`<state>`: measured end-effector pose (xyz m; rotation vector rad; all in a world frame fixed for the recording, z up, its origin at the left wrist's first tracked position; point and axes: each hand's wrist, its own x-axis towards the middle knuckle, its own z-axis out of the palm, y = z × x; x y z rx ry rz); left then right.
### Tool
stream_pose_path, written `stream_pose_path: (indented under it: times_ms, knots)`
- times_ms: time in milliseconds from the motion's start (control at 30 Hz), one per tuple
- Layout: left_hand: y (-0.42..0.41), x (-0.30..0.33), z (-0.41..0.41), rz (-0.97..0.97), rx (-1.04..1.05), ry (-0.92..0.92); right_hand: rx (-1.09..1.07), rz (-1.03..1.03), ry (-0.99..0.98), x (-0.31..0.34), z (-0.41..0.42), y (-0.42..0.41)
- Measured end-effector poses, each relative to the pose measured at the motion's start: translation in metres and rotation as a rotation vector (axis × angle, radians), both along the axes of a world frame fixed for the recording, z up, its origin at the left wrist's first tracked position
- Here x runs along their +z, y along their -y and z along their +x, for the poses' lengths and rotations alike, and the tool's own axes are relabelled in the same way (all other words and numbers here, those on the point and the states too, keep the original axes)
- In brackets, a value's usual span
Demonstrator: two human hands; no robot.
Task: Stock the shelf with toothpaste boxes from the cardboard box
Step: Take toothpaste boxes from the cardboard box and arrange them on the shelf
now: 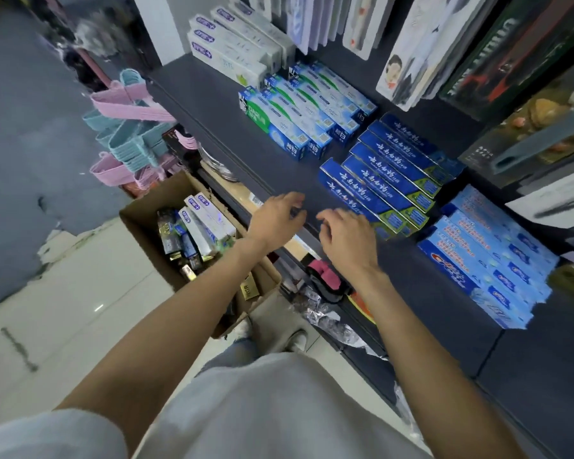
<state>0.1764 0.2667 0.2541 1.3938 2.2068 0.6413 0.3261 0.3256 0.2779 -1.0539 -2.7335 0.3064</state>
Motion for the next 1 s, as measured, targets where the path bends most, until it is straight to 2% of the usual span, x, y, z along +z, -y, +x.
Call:
stream_pose_path:
  times_ms: [67,133,267,400,500,600,733,900,1000]
  knots:
    - [0.043,0.004,-0.007,0.096,0.098,-0.124,0.067,-0.154,0.079,-0.007,-0.009,0.023]
    - [0.088,0.001,-0.020,0.086,0.173,-0.172,0.091,-0.254,0.124,-0.014,-0.020,0.042]
    - [0.170,-0.025,-0.064,-0.144,0.365,-0.005,0.157,-0.370,0.185,-0.029,-0.056,0.078]
    - [0.229,-0.049,-0.118,-0.204,0.538,0.203,0.267,-0.517,0.284,-0.057,-0.112,0.114]
    - [0.260,-0.068,-0.162,-0.287,0.606,0.326,0.323,-0.539,0.380,-0.080,-0.163,0.138]
    - [0.274,-0.087,-0.205,-0.313,0.721,0.349,0.317,-0.571,0.454,-0.095,-0.207,0.150]
    - [0.268,-0.128,-0.258,-0.291,0.815,0.356,0.248,-0.570,0.436,-0.135,-0.252,0.145]
    - [0.255,-0.213,-0.307,-0.351,0.806,0.346,0.125,-0.524,0.408,-0.222,-0.292,0.129]
    - [0.241,-0.257,-0.323,-0.318,0.711,0.203,0.079,-0.516,0.436,-0.277,-0.312,0.114]
